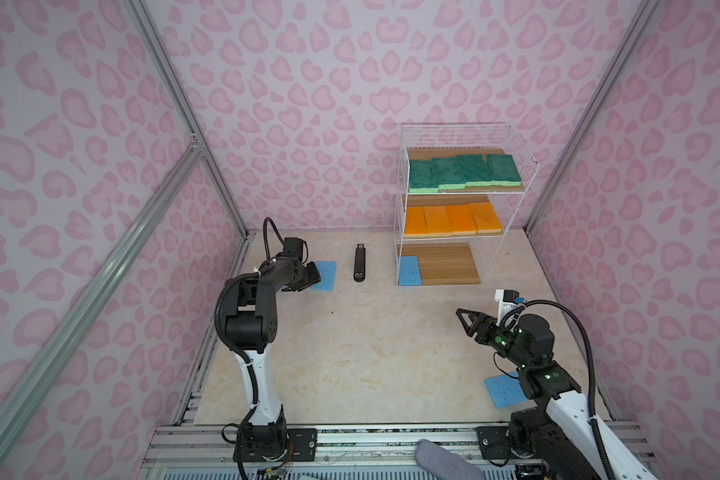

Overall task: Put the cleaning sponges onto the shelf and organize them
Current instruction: 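Withdraw the right gripper while the left gripper reaches for another blue sponge, then grasp the blue sponge with the left gripper and pass it to the right gripper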

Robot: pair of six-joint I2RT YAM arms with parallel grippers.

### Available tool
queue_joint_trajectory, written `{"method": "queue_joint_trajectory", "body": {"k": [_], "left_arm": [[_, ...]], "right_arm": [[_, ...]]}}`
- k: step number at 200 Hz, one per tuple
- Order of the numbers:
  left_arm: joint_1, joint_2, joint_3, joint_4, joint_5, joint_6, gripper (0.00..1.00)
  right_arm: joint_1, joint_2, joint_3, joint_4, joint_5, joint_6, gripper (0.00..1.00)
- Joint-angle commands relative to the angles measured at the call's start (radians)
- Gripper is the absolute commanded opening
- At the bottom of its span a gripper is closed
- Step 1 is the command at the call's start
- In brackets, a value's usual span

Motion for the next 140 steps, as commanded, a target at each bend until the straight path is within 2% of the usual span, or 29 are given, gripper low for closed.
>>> {"method": "queue_joint_trajectory", "body": {"k": [1, 20, 28, 31, 79, 115, 140], "left_arm": [[-0.001, 0.01, 0.006, 0.015, 0.019, -0.002, 0.29], [-0.001, 0.007, 0.003, 0.015, 0.026, -0.005, 0.17], [0.0, 0.007, 0.004, 0.011, 0.028, -0.007, 0.06], [-0.001, 0.008, 0.004, 0.012, 0.028, -0.007, 0.04], [0.0, -0.072, -0.059, 0.044, 0.063, -0.062, 0.04], [-0.01, -0.198, -0.128, 0.078, 0.165, -0.17, 0.04], [-0.047, -0.314, -0.178, 0.088, 0.193, -0.212, 0.04]], "right_arm": [[0.0, 0.002, 0.007, 0.007, -0.003, 0.008, 0.65], [-0.001, -0.002, 0.008, 0.006, -0.003, 0.018, 0.65], [0.0, -0.005, 0.009, 0.006, -0.004, 0.021, 0.65], [0.0, -0.006, 0.009, 0.005, -0.004, 0.022, 0.65], [0.0, 0.009, 0.031, -0.05, -0.025, 0.014, 0.67], [0.02, 0.053, 0.03, 0.03, -0.068, 0.059, 0.8], [0.086, 0.142, 0.077, 0.079, -0.073, 0.066, 0.82]]}}
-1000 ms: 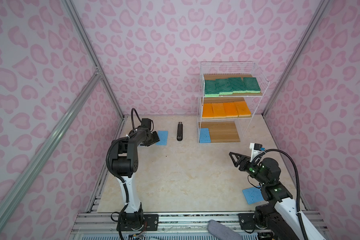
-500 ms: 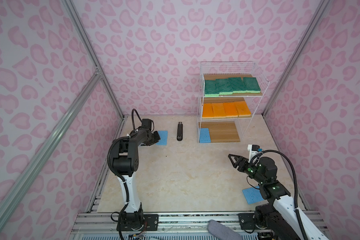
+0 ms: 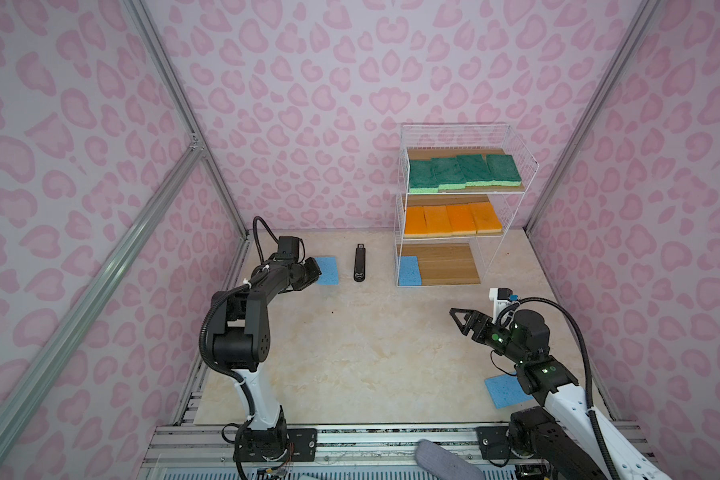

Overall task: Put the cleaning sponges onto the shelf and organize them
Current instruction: 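Grasp the blue sponge with the left gripper and pass it to the right gripper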

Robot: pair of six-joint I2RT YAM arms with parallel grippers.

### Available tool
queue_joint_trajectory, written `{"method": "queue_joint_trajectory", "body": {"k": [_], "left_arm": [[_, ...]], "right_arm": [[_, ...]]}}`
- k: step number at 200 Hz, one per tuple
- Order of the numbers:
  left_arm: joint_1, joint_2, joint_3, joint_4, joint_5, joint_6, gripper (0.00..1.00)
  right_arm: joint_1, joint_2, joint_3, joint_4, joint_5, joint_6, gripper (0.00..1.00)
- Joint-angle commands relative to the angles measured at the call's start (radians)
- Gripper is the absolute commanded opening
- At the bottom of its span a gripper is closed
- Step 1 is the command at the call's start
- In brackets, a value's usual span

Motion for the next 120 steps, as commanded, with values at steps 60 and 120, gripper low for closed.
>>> {"method": "queue_joint_trajectory", "body": {"k": [60, 120], "left_arm": [[-0.173, -0.423, -0.226, 0.108, 0.086, -0.19, 0.04], [-0.255, -0.64, -0.382, 0.157, 0.055, -0.266, 0.04]], "right_arm": [[0.2, 0.383, 0.177, 0.364, -0.088, 0.145, 0.82], [0.39, 0.624, 0.333, 0.562, -0.077, 0.226, 0.78]]}}
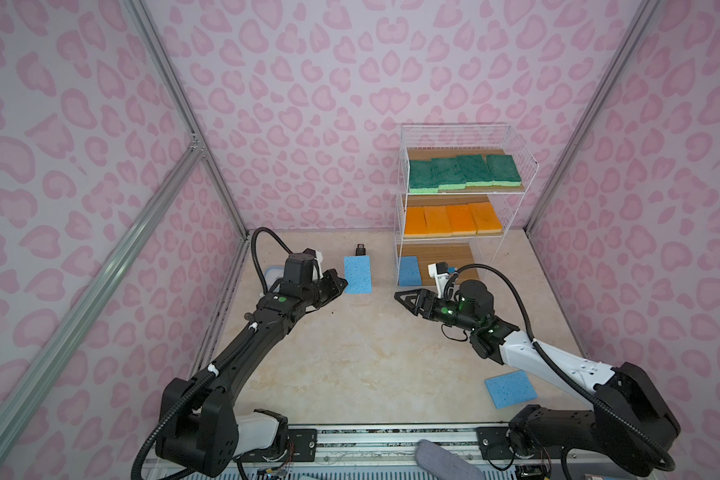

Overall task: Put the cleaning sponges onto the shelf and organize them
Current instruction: 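Grasp the blue sponge with the left gripper and pass it to the right gripper, then carry the blue sponge with the right gripper toward the bottom shelf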

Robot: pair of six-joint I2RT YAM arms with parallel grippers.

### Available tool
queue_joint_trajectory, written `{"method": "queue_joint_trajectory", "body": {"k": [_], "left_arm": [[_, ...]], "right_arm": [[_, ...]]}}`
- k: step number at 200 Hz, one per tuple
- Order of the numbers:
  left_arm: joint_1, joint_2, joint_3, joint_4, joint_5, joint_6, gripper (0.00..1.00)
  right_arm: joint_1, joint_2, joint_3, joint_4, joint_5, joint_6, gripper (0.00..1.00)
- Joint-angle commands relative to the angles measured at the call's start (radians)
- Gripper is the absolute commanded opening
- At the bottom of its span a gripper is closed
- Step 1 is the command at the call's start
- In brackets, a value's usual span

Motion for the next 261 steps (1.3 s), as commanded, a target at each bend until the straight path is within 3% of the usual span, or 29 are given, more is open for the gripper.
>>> {"method": "queue_joint_trajectory", "body": {"k": [1, 50, 128, 236, 247, 261], "left_arm": [[-0.006, -0.053, -0.029, 0.054, -0.02, -0.041, 0.04], [-0.021, -0.128, -0.044, 0.043, -0.014, -0.06, 0.04], [-0.031, -0.147, -0.073, 0.053, -0.014, -0.068, 0.04], [-0.031, -0.141, -0.079, 0.06, -0.008, -0.058, 0.04], [-0.031, -0.14, -0.082, 0.055, -0.006, -0.046, 0.21], [-0.031, -0.143, -0.086, 0.049, -0.006, -0.029, 0.6]], "right_arm": [[0.047, 0.065, 0.041, 0.126, -0.002, 0.039, 0.78], [0.103, 0.188, 0.088, 0.217, 0.012, 0.089, 0.68], [0.109, 0.261, 0.142, 0.274, 0.005, 0.129, 0.53], [0.109, 0.304, 0.137, 0.328, -0.003, 0.156, 0.09], [0.1, 0.299, 0.124, 0.327, -0.002, 0.154, 0.05], [0.084, 0.287, 0.103, 0.324, -0.001, 0.149, 0.02]]}}
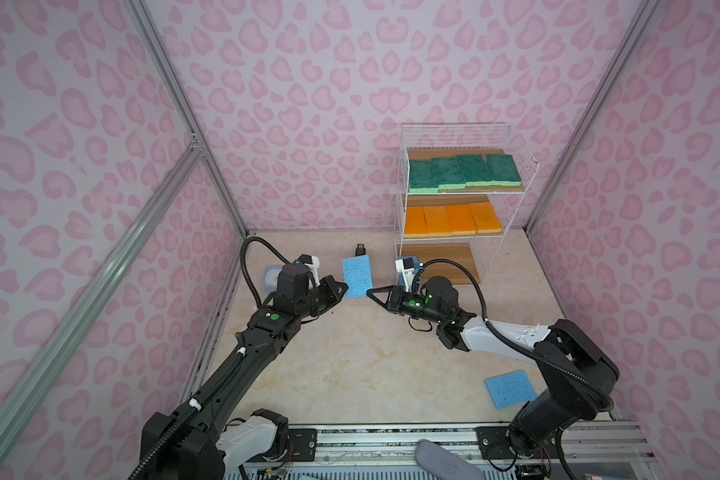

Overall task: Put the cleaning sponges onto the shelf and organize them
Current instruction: 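Carry the blue sponge with the right gripper toward the bottom shelf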

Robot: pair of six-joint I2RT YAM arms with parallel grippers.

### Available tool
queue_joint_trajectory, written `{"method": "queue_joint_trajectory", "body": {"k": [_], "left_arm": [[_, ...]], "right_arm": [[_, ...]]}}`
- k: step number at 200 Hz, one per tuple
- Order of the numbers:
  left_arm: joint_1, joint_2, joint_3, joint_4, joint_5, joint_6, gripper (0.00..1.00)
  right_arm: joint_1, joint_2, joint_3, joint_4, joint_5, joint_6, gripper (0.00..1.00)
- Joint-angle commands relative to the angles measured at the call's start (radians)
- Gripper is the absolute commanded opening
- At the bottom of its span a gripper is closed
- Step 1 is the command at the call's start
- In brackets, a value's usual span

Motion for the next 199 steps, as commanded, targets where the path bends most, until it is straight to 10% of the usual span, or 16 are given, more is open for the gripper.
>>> {"method": "queue_joint_trajectory", "body": {"k": [1, 27, 124, 199], "left_arm": [[0.001, -0.002, -0.008, 0.023, 0.008, 0.036, 0.62], [0.001, -0.002, -0.005, -0.022, -0.006, 0.097, 1.0], [0.001, 0.038, -0.083, -0.038, -0.048, 0.175, 0.98], [0.001, 0.064, -0.076, -0.049, -0.066, 0.201, 0.98]], "right_arm": [[-0.02, -0.014, -0.029, 0.028, 0.007, -0.015, 0.02], [-0.045, -0.063, -0.062, -0.068, 0.006, -0.085, 0.01], [-0.316, -0.391, -0.288, -0.542, -0.048, -0.382, 0.01], [-0.514, -0.265, -0.054, -0.784, -0.153, -0.58, 0.0]]}}
